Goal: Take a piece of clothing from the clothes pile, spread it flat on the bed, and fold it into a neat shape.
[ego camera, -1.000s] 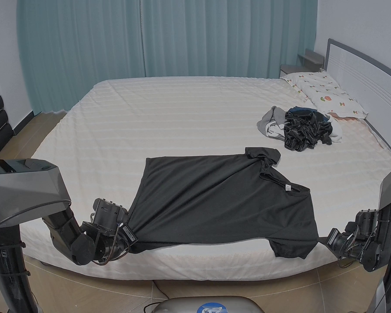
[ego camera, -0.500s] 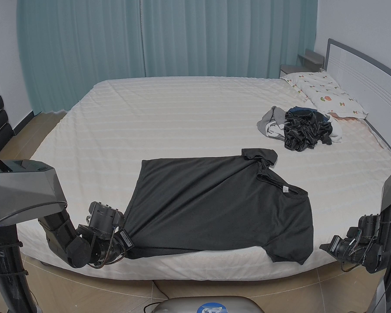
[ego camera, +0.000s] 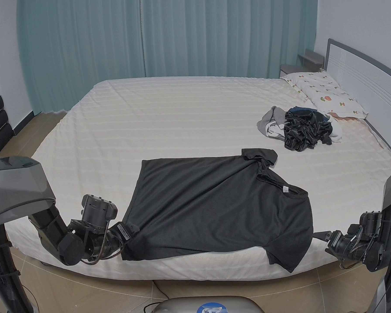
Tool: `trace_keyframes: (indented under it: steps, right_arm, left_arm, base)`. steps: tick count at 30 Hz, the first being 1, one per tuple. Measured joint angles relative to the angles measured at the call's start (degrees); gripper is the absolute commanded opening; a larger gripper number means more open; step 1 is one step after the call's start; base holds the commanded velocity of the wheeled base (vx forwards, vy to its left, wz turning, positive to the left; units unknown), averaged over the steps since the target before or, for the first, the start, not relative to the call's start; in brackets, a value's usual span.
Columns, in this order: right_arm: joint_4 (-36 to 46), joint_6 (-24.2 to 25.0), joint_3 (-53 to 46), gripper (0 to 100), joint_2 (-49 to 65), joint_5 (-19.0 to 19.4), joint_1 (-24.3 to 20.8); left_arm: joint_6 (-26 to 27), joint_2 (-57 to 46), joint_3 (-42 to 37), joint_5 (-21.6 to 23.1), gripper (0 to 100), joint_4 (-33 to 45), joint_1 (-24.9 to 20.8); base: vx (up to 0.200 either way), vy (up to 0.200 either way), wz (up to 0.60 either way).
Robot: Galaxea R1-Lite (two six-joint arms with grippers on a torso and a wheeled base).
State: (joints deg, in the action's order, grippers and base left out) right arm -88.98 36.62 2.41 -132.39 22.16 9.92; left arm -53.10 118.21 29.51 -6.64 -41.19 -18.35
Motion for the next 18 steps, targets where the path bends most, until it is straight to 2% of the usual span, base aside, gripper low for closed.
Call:
trace_keyframes:
  steps: [6, 16, 18]
  right_arm:
    - [0.02, 0.24, -0.1, 100, 0.85, -0.2, -0.63]
    - [0.0, 0.22, -0.18, 100, 1.55, -0.4, -1.52]
    - [0.0, 0.22, -0.21, 100, 1.6, -0.4, -1.57]
  left_arm:
    - [-0.84, -2.11, 0.61, 3.34, 100, -0.79, 2.19]
    - [-1.11, -2.52, 2.1, 3.78, 100, -0.73, 2.83]
    - [-1.52, -2.5, 2.15, 3.75, 100, -0.82, 2.8]
  base:
    - [0.2, 0.0, 0.0]
    - [0.2, 0.0, 0.0]
    - [0.0, 0.0, 0.0]
